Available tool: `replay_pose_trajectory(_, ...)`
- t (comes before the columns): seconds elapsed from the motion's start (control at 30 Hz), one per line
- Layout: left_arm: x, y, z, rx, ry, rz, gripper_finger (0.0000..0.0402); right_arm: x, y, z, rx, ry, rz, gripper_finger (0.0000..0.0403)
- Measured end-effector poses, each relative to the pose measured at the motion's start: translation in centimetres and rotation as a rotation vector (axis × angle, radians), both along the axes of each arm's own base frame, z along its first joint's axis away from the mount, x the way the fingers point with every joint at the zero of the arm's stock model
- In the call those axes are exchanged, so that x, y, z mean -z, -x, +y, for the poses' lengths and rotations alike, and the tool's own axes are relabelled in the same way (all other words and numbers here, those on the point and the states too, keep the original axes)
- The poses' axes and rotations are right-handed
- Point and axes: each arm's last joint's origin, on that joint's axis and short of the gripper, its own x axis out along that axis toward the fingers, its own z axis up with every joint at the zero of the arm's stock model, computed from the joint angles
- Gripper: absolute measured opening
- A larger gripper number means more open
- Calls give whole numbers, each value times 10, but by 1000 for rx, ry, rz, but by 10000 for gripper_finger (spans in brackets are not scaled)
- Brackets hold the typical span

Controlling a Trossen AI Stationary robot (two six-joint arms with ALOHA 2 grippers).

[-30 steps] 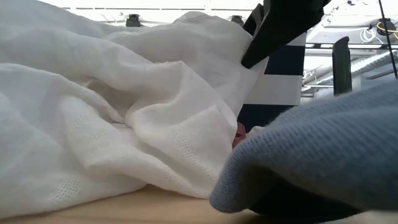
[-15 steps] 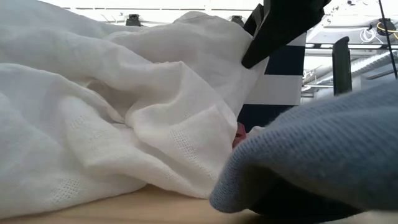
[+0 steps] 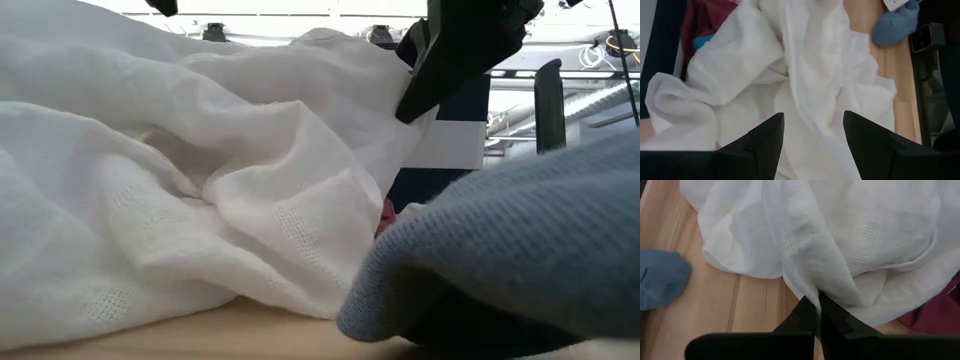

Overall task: Sort clothes
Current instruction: Put the white shirt into the blue laundry organizer

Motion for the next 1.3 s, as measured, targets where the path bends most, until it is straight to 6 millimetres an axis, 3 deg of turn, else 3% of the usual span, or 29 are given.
replay_pose_trajectory(0.4,32,-40,16,7,14,92,215,0,0,0,0,-1,-2,0)
replay_pose_trajectory(0.73,52,-57,17,36,63,168,210,0,0,0,-1,-2,-5,0)
replay_pose_trajectory(0.83,60,-59,15,34,49,202,169,0,0,1,-6,2,-6,3)
replay_pose_trajectory(0.93,62,-59,14,22,45,215,78,0,1,3,-18,56,-22,24)
replay_pose_trajectory(0.97,62,-58,14,16,46,219,43,-1,2,4,-21,80,-29,35)
replay_pose_trajectory(1.03,59,-55,15,4,29,218,15,-1,3,7,-40,129,-40,61)
replay_pose_trajectory(1.17,40,-45,17,-20,-35,218,6,-3,8,10,-57,289,-70,125)
replay_pose_trajectory(1.3,4,-27,19,-75,-101,178,4,-16,13,11,-36,451,-101,185)
